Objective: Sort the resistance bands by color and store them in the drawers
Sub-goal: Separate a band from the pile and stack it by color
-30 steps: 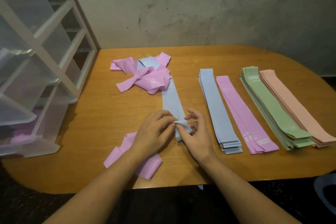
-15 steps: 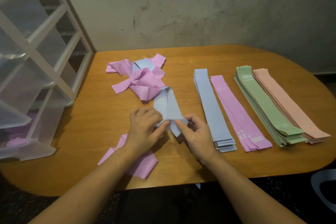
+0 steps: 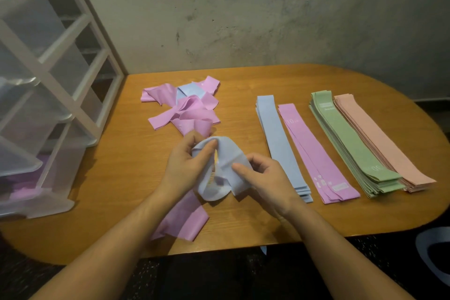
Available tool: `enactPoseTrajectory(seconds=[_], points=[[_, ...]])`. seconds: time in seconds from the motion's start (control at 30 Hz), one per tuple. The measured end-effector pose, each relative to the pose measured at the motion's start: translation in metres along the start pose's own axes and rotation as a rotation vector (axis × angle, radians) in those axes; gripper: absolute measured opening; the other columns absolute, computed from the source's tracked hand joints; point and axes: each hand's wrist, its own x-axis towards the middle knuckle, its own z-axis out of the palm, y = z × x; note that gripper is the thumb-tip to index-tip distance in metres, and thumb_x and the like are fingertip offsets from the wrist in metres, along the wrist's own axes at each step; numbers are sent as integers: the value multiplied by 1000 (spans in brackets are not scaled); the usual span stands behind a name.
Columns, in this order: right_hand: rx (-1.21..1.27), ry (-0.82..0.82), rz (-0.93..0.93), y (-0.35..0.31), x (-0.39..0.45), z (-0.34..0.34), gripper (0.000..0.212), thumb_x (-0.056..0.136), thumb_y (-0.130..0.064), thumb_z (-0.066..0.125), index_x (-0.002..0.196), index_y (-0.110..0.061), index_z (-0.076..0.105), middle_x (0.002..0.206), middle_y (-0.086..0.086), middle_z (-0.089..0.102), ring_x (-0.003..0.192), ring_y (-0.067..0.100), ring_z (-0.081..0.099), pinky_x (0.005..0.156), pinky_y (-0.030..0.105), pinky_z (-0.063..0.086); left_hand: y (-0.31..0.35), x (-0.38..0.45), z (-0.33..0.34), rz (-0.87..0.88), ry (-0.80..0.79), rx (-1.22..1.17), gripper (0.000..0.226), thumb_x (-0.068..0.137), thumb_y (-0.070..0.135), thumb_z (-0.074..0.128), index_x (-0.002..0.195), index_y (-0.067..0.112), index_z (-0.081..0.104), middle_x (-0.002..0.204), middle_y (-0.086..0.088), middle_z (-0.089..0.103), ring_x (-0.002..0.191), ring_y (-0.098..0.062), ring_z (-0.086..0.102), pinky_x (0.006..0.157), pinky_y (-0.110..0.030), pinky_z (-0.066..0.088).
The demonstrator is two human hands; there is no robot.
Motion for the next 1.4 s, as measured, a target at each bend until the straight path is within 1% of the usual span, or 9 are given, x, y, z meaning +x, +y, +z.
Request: enactPoseTrajectory(seconds=[0.17, 0.3, 0.43, 0.73, 0.87, 1.0, 1.2, 1.3, 1.4], points=[[17, 95, -100, -18, -3, 2, 5, 94, -14, 68, 97, -14, 72, 88, -4, 72, 84, 9, 65, 75, 24, 53, 1, 6, -6, -93, -109, -60, 15, 93, 21, 71, 84, 15, 60, 70, 11, 63, 63, -5, 55, 60, -19, 44], [29, 149, -113, -29, -3, 2, 11, 94, -12, 67, 104, -15, 72, 93, -4, 74, 88, 8, 67, 76, 20, 53, -4, 0, -6, -99, -269, -81, 29, 84, 48, 64, 111, 39, 70, 82, -26, 61, 72, -23, 55, 67, -33, 45], [22, 145, -117, -38, -5, 1, 11, 96, -18, 64, 102, -12, 72, 86, -11, 71, 81, -3, 62, 71, 12, 48, -2, -6, 1, -50, -285, 10, 11, 88, 32, 62, 85, 36, 72, 81, 13, 71, 73, 1, 61, 70, -14, 46], [59, 174, -88, -43, -7, 5, 11, 93, -13, 69, 104, -12, 67, 87, -1, 75, 82, 13, 69, 73, 27, 54, 2, -7, 11, 42, -213, -52, 18, 96, 18, 52, 84, 9, 61, 79, 3, 60, 77, -2, 55, 73, -16, 44], [20, 205, -117, -45, -8, 7, 9, 93, -21, 69, 100, -18, 73, 90, -7, 74, 86, 5, 66, 73, 19, 52, 3, -8, 22, -16, -228, -74, 17, 98, 22, 50, 104, 16, 64, 91, 9, 66, 86, -4, 60, 77, -20, 48], [-78, 278, -194, -48, -6, 7, 6, 88, -23, 75, 92, -27, 76, 94, 10, 66, 82, 13, 55, 73, 20, 48, 8, -13, 32, -79, -235, -117, 24, 95, 23, 50, 114, 32, 62, 97, 21, 69, 91, 0, 63, 78, -20, 50], [-12, 284, -188, -54, -1, 6, 7, 92, -19, 70, 91, -26, 72, 73, -2, 63, 70, 7, 58, 66, 19, 50, 17, -16, 37, -82, -242, -208, 32, 102, 28, 36, 112, 17, 64, 102, 9, 69, 94, -8, 61, 87, -33, 49], [-10, 274, -193, -55, 1, 5, 6, 94, -21, 68, 94, -25, 72, 66, -2, 61, 67, 9, 58, 68, 25, 51, 21, -18, 38, -138, -240, -276, 28, 96, 40, 52, 113, 20, 62, 104, 6, 69, 97, -11, 62, 89, -37, 50], [7, 287, -190, -56, 5, 7, 3, 93, -28, 71, 92, -30, 74, 78, 22, 63, 74, 18, 60, 71, 42, 54, 23, -15, 40, -121, -262, -224, 33, 91, 23, 62, 124, 24, 58, 115, 4, 70, 107, -14, 65, 94, -36, 52]])
